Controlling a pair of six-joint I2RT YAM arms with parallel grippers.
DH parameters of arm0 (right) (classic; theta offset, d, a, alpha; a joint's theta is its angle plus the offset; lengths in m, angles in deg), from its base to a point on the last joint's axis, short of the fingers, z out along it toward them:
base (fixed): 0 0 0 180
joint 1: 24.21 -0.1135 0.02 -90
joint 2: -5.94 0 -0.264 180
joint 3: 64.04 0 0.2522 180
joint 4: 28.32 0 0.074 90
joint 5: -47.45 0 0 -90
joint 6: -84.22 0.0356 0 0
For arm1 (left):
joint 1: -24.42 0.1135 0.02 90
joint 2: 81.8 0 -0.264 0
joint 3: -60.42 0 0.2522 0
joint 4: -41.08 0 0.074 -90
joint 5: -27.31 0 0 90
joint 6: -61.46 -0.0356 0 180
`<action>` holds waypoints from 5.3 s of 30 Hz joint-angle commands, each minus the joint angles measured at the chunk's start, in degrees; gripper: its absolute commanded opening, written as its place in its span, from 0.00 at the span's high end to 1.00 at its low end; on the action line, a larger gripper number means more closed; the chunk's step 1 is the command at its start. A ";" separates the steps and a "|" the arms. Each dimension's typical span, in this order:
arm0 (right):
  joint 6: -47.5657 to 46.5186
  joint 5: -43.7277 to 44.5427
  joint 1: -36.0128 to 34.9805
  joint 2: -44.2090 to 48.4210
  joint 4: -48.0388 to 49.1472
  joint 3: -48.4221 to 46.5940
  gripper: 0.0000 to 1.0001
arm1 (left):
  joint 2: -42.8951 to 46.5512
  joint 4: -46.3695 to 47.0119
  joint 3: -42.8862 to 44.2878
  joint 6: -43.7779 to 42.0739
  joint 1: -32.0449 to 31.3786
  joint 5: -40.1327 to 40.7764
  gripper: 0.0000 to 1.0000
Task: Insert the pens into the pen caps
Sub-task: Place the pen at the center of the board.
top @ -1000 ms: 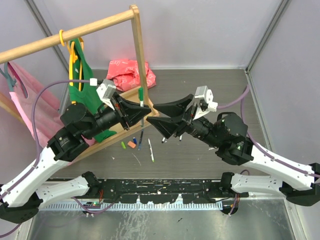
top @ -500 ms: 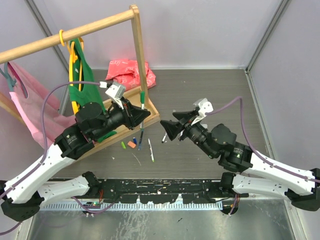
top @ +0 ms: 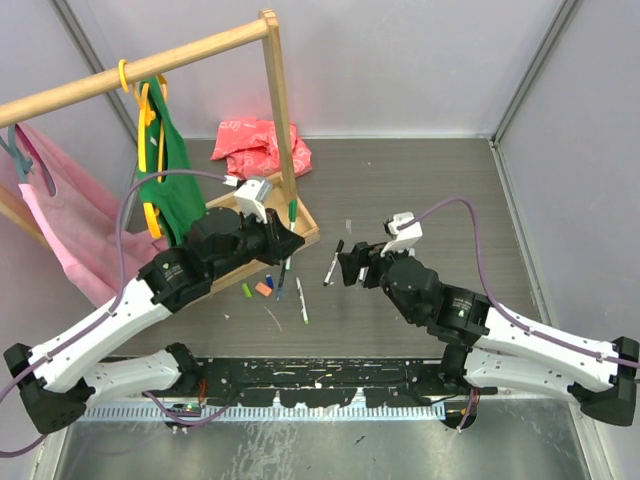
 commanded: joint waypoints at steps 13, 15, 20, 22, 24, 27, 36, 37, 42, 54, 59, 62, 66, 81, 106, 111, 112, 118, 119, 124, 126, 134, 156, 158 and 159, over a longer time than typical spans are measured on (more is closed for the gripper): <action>15.80 -17.44 20.84 0.55 -6.40 7.15 0.15 | -12.37 -0.97 2.84 1.39 0.14 2.29 1.00; 18.00 -13.59 20.95 0.59 -8.24 7.80 0.11 | -15.16 -0.98 3.85 1.21 0.11 1.57 1.00; 20.32 -8.10 20.94 -0.10 -14.23 6.57 0.06 | -22.28 -0.89 6.71 1.02 0.10 -0.19 1.00; 21.45 -6.30 20.94 -0.29 -16.52 5.71 0.05 | -24.92 -0.90 8.16 0.78 -0.03 -1.06 1.00; 22.52 -4.70 20.91 0.19 -18.35 4.85 0.05 | -27.62 -0.79 9.56 0.38 -0.42 -1.45 1.00; 23.86 -2.53 20.94 1.68 -20.39 3.64 0.04 | -32.10 -0.72 12.01 0.03 -1.11 -1.22 1.00; 18.67 -1.28 20.95 10.65 -17.93 2.56 0.04 | -47.16 -4.85 21.77 -0.57 -3.03 0.44 1.00; 17.95 -1.17 20.96 11.67 -17.57 2.71 0.04 | -48.41 -5.31 22.61 -0.57 -3.13 0.69 1.00; 16.49 -0.38 20.91 16.12 -16.82 3.26 0.04 | -53.78 -7.45 26.09 -0.27 -3.44 1.99 1.00; 16.52 -0.60 20.93 17.39 -16.95 3.62 0.04 | -61.89 -11.57 32.15 0.05 -4.28 6.58 1.00; 16.35 -0.40 20.95 17.28 -16.95 3.45 0.04 | -64.48 -12.95 34.43 0.35 -4.26 7.08 1.00; 16.26 -0.42 20.96 17.49 -17.05 3.48 0.04 | -65.28 -12.86 34.96 0.38 -4.25 6.52 1.00; 16.47 -0.40 20.93 17.95 -17.49 3.63 0.04 | -66.02 -12.99 35.28 0.24 -4.37 6.30 1.00; 17.30 -0.33 20.92 18.33 -17.89 4.02 0.04 | -68.09 -13.75 36.19 0.74 -4.41 5.65 0.88; 18.53 -0.22 20.95 18.74 -17.90 4.32 0.05 | -65.58 -13.47 36.53 -0.44 -4.37 5.93 0.76; 18.53 -0.31 20.89 18.53 -17.91 4.07 0.05 | -62.73 -15.14 38.10 -1.91 -4.33 8.28 0.75; 18.48 -0.31 20.94 18.45 -17.90 4.07 0.05 | -61.87 -15.37 38.23 -2.16 -4.34 8.57 0.75; 18.45 -1.00 20.90 17.84 -17.57 4.32 0.05 | -55.26 -15.49 37.15 -3.14 -4.40 8.84 0.72; 18.51 -1.09 20.95 17.65 -17.53 4.40 0.04 | -53.98 -15.36 36.58 -3.35 -4.41 8.82 0.72; 16.22 -3.33 20.93 16.66 -16.05 4.83 0.04 | -47.41 -14.64 32.62 -4.45 -4.35 10.38 0.70; 15.12 -4.71 20.94 15.86 -15.29 4.87 0.04 | -44.57 -14.61 30.60 -4.81 -4.38 11.29 0.69; 11.03 -7.28 20.96 10.14 -14.55 3.05 0.05 | -34.19 -14.05 21.90 -4.35 -4.36 14.29 0.61; 6.22 -16.20 20.93 -3.81 -13.06 0.43 0.09 | -20.01 -12.99 -0.25 5.97 -4.20 21.41 0.58; 6.07 -16.47 20.95 -3.93 -13.06 0.29 0.09 | -20.32 -12.16 -1.37 7.84 -4.21 21.13 0.58; 6.13 -16.55 20.91 -3.90 -13.06 0.29 0.09 | -20.66 -11.67 -1.85 8.68 -4.17 20.77 0.58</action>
